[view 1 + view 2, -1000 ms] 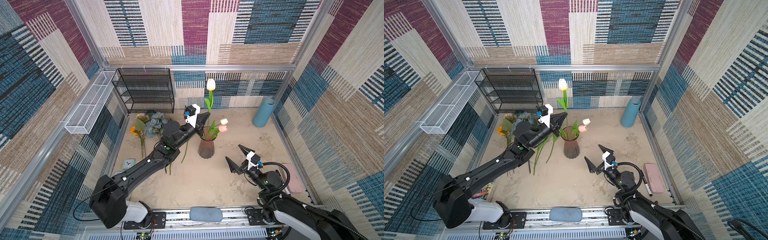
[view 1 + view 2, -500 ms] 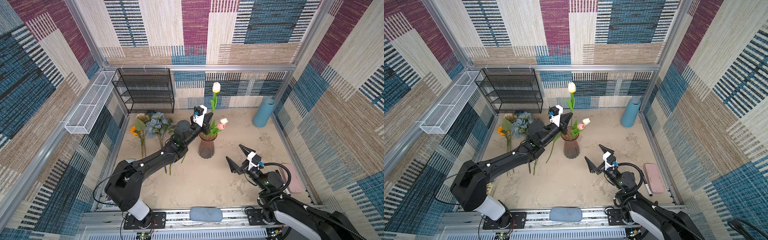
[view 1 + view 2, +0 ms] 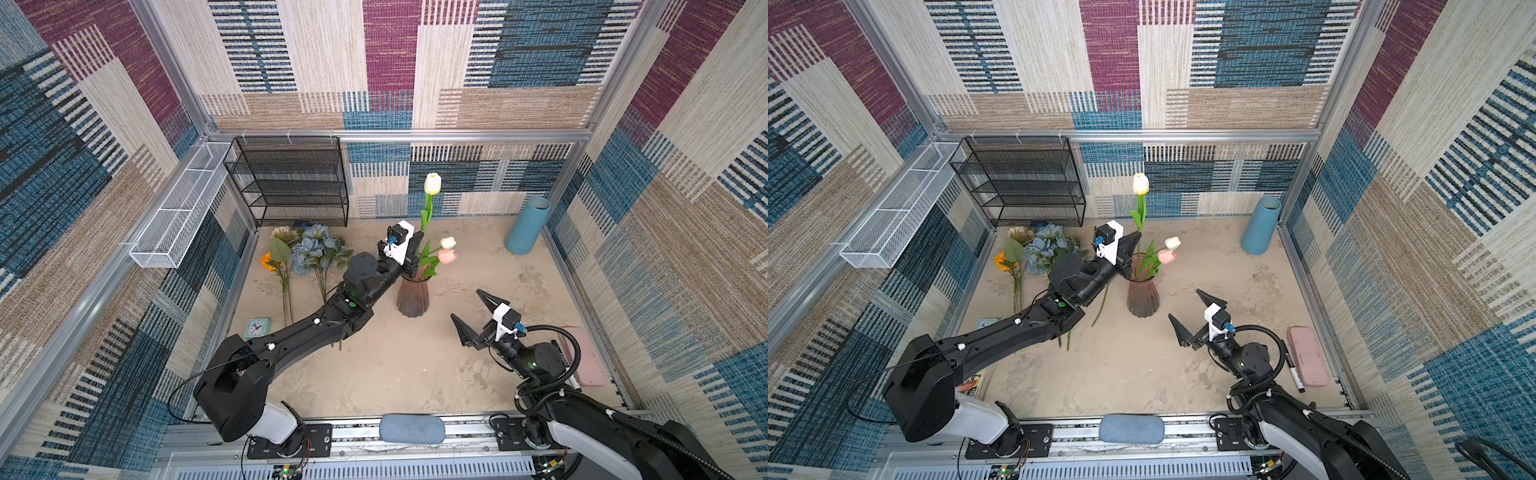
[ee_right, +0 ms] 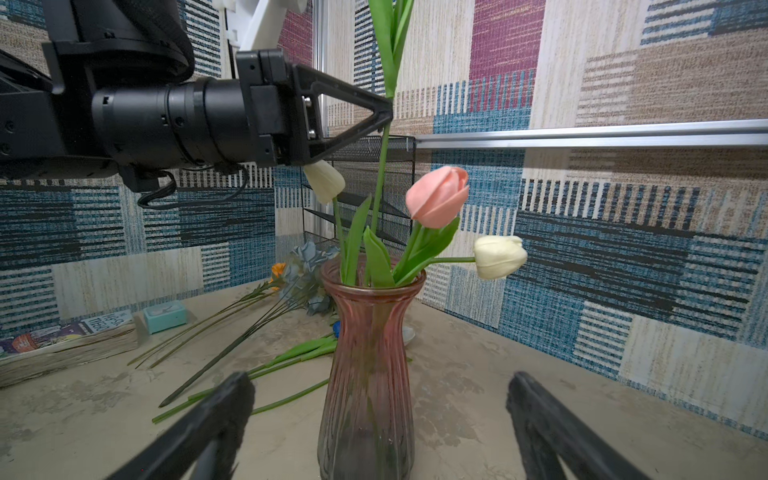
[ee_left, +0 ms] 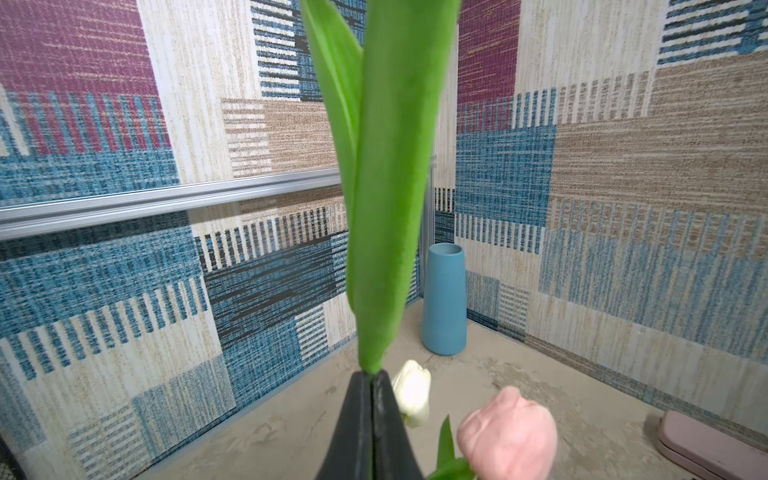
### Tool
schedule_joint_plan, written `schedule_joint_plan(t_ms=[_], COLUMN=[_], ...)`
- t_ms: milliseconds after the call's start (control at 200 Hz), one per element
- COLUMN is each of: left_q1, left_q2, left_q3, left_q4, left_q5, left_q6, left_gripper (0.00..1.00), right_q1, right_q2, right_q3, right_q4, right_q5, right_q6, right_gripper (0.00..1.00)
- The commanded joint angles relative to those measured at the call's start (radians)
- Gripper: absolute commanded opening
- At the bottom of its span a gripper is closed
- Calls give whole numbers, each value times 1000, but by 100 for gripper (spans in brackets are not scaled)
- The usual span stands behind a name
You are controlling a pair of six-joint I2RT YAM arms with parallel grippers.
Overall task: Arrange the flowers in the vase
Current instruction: 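Carry the yellow tulip over the pink vase opening with the left gripper, then lower the yellow tulip into the vase and open the left gripper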
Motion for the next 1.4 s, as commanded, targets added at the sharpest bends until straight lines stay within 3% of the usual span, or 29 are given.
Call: schedule_joint_plan(t_ms=[0, 406, 932, 1112, 1397], left_q1=[1, 0, -26, -28, -28], left_q2=[-1, 115, 72, 69, 13], left_q3=[-8, 82, -16, -32, -62], left_q4=[81, 132, 132, 121, 53], left_q5=[-85, -93, -97, -113, -113], left_q6=[29, 53, 48, 54, 51], left_gripper=[0, 0, 0, 21, 30], right_q1=[0, 0, 0, 0, 0], right_q2=[8, -3, -4, -5, -5], right_q3=[7, 6, 5, 3, 6], right_q4=[39, 34, 34, 34, 32], right_q5=[-12, -13, -12, -9, -10], right_q6=[5, 3, 2, 0, 0], right_gripper=[98, 98, 99, 99, 99])
